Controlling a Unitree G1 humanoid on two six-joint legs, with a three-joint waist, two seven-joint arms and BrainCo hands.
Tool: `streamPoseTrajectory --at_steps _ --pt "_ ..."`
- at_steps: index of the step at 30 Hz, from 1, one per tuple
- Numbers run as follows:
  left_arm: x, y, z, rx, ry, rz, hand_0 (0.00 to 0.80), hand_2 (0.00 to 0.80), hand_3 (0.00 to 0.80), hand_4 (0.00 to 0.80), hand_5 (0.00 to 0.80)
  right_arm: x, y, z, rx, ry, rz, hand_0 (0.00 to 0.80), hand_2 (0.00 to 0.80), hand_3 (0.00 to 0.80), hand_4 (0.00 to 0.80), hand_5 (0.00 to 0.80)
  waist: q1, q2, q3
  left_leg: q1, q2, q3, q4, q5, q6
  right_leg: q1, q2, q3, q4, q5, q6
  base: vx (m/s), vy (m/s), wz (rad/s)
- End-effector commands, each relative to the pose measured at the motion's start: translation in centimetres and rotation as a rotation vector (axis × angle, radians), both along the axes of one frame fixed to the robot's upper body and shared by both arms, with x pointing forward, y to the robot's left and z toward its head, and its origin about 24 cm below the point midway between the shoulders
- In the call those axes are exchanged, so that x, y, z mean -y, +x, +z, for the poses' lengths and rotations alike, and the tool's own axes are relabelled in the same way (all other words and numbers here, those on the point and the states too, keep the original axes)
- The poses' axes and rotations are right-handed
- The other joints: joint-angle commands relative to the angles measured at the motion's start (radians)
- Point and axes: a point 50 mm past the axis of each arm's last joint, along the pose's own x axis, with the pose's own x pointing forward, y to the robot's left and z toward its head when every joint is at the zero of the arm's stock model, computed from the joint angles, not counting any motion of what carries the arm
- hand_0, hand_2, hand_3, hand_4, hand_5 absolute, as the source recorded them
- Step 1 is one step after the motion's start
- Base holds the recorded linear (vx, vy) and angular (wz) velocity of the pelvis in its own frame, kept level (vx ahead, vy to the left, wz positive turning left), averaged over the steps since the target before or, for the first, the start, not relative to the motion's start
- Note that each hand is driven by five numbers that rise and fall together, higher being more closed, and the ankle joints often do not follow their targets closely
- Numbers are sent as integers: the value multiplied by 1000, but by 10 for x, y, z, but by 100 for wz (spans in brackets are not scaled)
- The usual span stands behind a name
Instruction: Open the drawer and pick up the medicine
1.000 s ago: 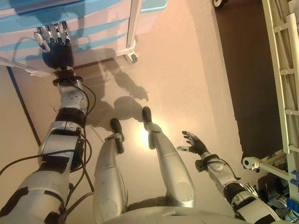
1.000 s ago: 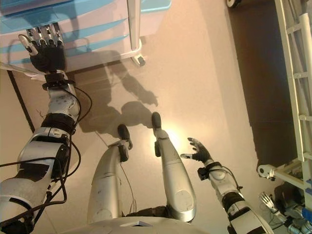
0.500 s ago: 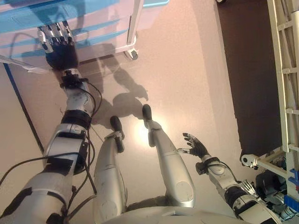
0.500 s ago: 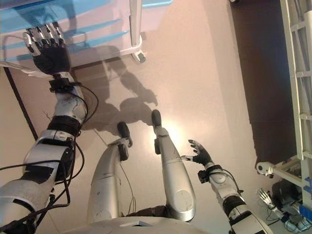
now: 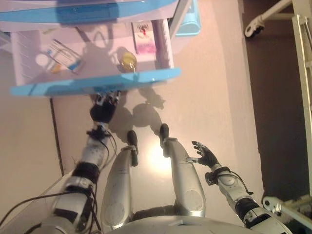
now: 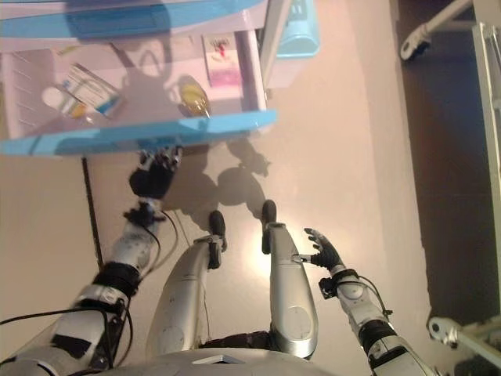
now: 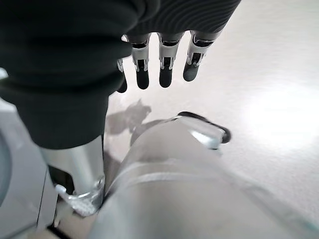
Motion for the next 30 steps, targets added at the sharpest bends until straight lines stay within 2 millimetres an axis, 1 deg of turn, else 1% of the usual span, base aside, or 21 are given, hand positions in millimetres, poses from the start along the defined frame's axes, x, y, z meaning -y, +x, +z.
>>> streamPoseTrajectory --at_steps 1,2,3,4,5,6,7,8,9,11,12,13,15,19,21,23,24,27,29,30 --pt "43 -11 94 779 -69 -275 800 800 800 800 800 24 -12 -1 -7 -70 -54 0 0 0 0 0 77 104 -38 -17 -22 -7 98 -84 14 38 60 -84 161 -113 -89 8 -102 47" --pt "43 -14 78 706 -90 -285 800 800 800 800 800 26 -11 -1 -9 -75 -57 0 0 0 0 0 84 104 -39 -8 -28 -16 125 -120 12 51 58 -80 190 -147 -84 22 -77 50" --pt "41 -19 55 614 -104 -299 800 800 800 800 800 29 -10 0 -12 -78 -71 0 0 0 0 0 94 107 -39 -7 -29 -20 148 -131 13 54 52 -86 214 -158 -88 37 -52 45" --pt "39 -23 44 569 -100 -304 800 800 800 800 800 30 -9 1 -15 -81 -73 0 0 0 0 0 98 108 -39 -5 -30 -21 158 -139 15 56 49 -89 226 -166 -90 -43 -45 39" --pt "34 -30 21 455 -144 -301 800 800 800 800 800 33 -7 2 -16 -89 -78 0 0 0 0 0 109 110 -39 -2 -31 -25 168 -144 19 59 43 -96 246 -173 -94 -47 -33 32" --pt "27 -39 -1 343 -138 -270 800 800 800 800 800 36 -5 4 -16 -92 -87 0 0 0 0 0 119 113 -39 0 -31 -25 173 -145 22 59 38 -102 262 -173 -95 -63 -39 28" --pt "20 -49 -18 260 -164 -260 800 800 800 800 800 39 -4 5 -17 -93 -95 0 0 0 0 0 127 115 -39 3 -30 -25 172 -144 25 59 34 -109 270 -175 -97 -74 -37 29" --pt "14 -62 -37 158 -196 -241 800 800 800 800 800 42 -2 7 -13 -95 -104 0 0 0 0 0 137 118 -39 3 -29 -25 171 -140 26 59 30 -117 277 -175 -97 -82 -35 30" --pt "9 -72 -52 67 -203 -219 800 800 800 800 800 43 -2 8 -11 -93 -114 0 0 0 0 0 145 120 -39 4 -28 -25 165 -137 28 60 27 -123 278 -175 -98 -85 -35 30" --pt "0 -101 -83 -104 -224 -204 800 800 800 800 800 46 -2 8 -10 -92 -126 0 0 0 0 0 159 122 -39 6 -28 -25 152 -127 32 60 24 -134 279 -171 -98 -68 -32 21" --pt "-1 -110 -92 -168 -217 -200 800 800 800 800 800 47 -3 7 -12 -91 -129 0 0 0 0 0 164 123 -39 7 -27 -25 146 -123 33 60 22 -137 279 -170 -98 -53 -40 15" --pt "-4 -130 -108 -283 -240 -180 800 800 800 800 800 49 -5 6 -15 -88 -139 0 0 0 0 0 173 125 -39 11 -26 -25 135 -115 35 62 21 -143 277 -170 -99 -45 -37 11" --pt "-7 -153 -126 -437 -240 -169 800 800 800 800 800 53 -7 4 -17 -85 -156 0 0 0 0 0 184 130 -39 13 -25 -25 119 -103 36 63 21 -151 274 -172 -100 -47 -25 6" --pt "-13 -183 -142 -607 -231 -167 800 800 800 800 800 63 -9 4 -19 -87 -190 0 0 0 0 0 194 144 -49 15 -25 -26 88 -79 34 61 24 -160 259 -168 -99 -37 5 4" --pt "-15 -191 -146 -656 -184 -185 800 800 800 800 800 68 -12 2 -29 -93 -208 0 0 0 0 0 195 148 -60 24 -24 -23 71 -70 33 66 26 -161 250 -160 -95 9 19 11" --pt "-19 -192 -149 -687 -97 -185 800 800 800 800 800 71 -15 1 -35 -101 -238 0 0 0 0 0 191 148 -75 45 -24 -20 46 -59 31 81 27 -161 232 -147 -88 36 25 12" --pt "-21 -190 -149 -699 -55 -180 0 0 0 0 0 73 -16 0 -37 -108 -251 0 0 0 0 0 187 147 -81 55 -24 -19 34 -55 30 87 28 -159 223 -138 -83 37 36 12" --pt "-27 -179 -151 -724 109 -108 0 0 0 0 0 80 -22 -3 -31 -133 -320 0 0 0 0 0 176 141 -108 96 -22 -18 -15 -37 22 119 31 -152 180 -107 -64 64 34 7" --pt "-34 -167 -149 -745 230 -21 0 0 0 0 0 84 -26 -3 -21 -159 -379 0 0 0 0 0 169 134 -129 131 -23 -17 -47 -28 19 151 32 -149 140 -82 -49 41 4 1" --pt "-36 -160 -148 -754 279 12 0 0 0 0 0 87 -27 -3 -14 -175 -415 0 0 0 0 0 166 133 -144 141 -19 -12 -74 1 21 161 33 -159 104 -45 -51 40 -7 0"
